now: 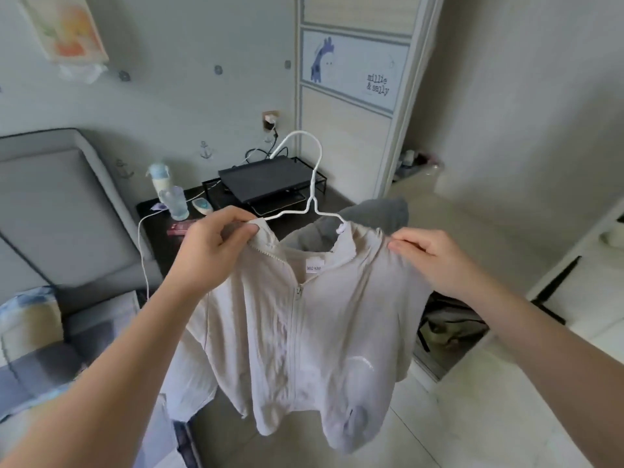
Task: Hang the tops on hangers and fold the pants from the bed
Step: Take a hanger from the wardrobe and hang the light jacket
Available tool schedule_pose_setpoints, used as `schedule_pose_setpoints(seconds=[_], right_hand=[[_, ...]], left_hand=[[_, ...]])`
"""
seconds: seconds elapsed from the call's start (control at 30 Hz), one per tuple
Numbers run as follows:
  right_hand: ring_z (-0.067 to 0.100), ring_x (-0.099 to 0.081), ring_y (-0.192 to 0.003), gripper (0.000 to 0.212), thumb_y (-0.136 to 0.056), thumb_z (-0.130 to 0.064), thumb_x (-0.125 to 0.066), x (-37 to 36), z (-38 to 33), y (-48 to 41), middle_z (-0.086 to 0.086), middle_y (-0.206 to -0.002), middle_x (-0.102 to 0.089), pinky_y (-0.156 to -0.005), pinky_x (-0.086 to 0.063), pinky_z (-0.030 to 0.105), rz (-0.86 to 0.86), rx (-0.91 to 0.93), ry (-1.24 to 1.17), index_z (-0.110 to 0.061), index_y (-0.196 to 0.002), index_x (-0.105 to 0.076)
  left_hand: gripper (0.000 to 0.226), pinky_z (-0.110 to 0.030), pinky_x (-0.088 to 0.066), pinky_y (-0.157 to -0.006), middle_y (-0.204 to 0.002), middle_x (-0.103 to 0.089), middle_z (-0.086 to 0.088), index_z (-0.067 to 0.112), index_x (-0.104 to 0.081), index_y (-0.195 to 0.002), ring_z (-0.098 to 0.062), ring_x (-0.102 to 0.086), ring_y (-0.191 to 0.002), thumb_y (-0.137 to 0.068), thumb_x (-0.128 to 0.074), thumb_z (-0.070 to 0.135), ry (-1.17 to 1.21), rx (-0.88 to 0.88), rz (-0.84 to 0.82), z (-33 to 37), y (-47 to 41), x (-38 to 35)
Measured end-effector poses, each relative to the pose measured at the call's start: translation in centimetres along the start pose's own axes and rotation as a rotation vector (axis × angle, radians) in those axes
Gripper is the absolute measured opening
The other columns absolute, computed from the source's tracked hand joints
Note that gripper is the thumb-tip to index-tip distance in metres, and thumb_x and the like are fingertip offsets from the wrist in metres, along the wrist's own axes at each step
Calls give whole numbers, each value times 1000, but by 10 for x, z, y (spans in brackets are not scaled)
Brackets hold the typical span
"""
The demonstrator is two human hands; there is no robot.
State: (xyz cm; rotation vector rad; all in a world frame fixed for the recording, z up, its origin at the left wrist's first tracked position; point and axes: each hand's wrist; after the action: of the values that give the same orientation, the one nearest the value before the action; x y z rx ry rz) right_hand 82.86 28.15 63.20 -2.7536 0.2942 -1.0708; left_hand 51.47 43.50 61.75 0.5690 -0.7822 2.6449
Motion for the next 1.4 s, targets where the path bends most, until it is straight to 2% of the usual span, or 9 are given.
schedule_pose_setpoints(seconds=[0.13, 0.27, 0.4, 0.5, 0.67, 0.9, 1.1, 1.27, 1.4], right_hand=[[-3, -51, -67, 22, -100, -9, -58, 58, 48, 24, 0, -75, -64, -64, -35, 11, 178, -108, -18, -13, -81, -69], [7, -52, -69, 25, -101, -12, -56, 119, 93, 47, 12, -77, -62, -64, -35, 18, 254, -182, -28, -8, -79, -67], [6, -52, -69, 29, -101, -23, -57, 169, 132, 66, 3, -72, -59, -67, -38, 23, 336, -268, -90, -20, -74, -66], [7, -55, -68, 27, -99, -33, -58, 197, 152, 77, 4, -72, -61, -70, -40, 32, 379, -338, -163, -20, -77, -69], [19, -63, -83, 24, -100, -26, -58, 226, 170, 82, 20, -96, -71, -82, -46, 36, 506, -468, -386, -10, -90, -73], [4, -62, -74, 32, -96, -16, -60, 245, 189, 67, -9, -77, -67, -72, -47, 20, 760, -540, -593, -27, -69, -72], [6, -72, -76, 37, -94, -7, -52, 261, 189, 13, -5, -87, -77, -60, -55, 18, 925, -450, -737, -25, -77, -80], [23, -67, -84, 16, -85, -13, -61, 279, 175, -67, 15, -95, -69, -68, -57, 27, 830, -246, -789, -5, -98, -69], [26, -67, -82, 12, -91, -6, -59, 305, 171, -136, 17, -91, -68, -74, -57, 32, 816, -170, -664, -8, -94, -71]], left_hand=[[17, -9, -45, -67, -84, -70, 20, 33, -70, -93, 2, -64, -78, -99, -62, 20, 20, 23, -102, 18, -44, -68], [15, -6, -42, -72, -85, -69, 22, 29, -70, -93, 5, -61, -81, -99, -62, 17, 38, -1, -164, 43, -85, -142], [17, -32, -46, -99, -112, -67, 1, 22, -72, -111, -12, -59, -112, -97, -63, 18, -27, -89, -211, 72, -121, -221], [41, -52, -35, -111, -135, -55, -6, 23, -58, -135, -32, -46, -130, -95, -66, 29, -137, -79, -232, 91, -138, -271], [52, -49, -24, -119, -148, -45, -4, 21, -50, -142, -26, -36, -140, -94, -68, 34, -80, -142, -324, 117, -155, -336], [47, -34, -37, -112, -142, -45, 12, 31, -50, -141, -3, -38, -129, -97, -63, 38, 76, -138, -569, 133, -189, -413], [37, -30, -42, -106, -135, -52, 17, 33, -56, -133, -4, -47, -125, -97, -60, 43, 176, -189, -744, 147, -243, -459], [29, -20, -45, -96, -120, -64, 17, 31, -63, -125, 3, -58, -110, -97, -60, 40, 272, -268, -842, 155, -305, -461], [23, -24, -48, -96, -112, -70, 12, 31, -67, -116, -5, -64, -105, -96, -60, 39, 340, -316, -862, 157, -356, -448]])
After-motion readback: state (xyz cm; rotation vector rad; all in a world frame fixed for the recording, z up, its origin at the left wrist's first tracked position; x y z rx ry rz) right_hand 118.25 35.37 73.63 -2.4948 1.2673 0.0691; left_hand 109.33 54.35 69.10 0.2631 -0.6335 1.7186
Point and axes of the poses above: each hand's wrist, its own y-axis away from the middle knuckle, its own x-axis out of the back of the hand, z = x × y
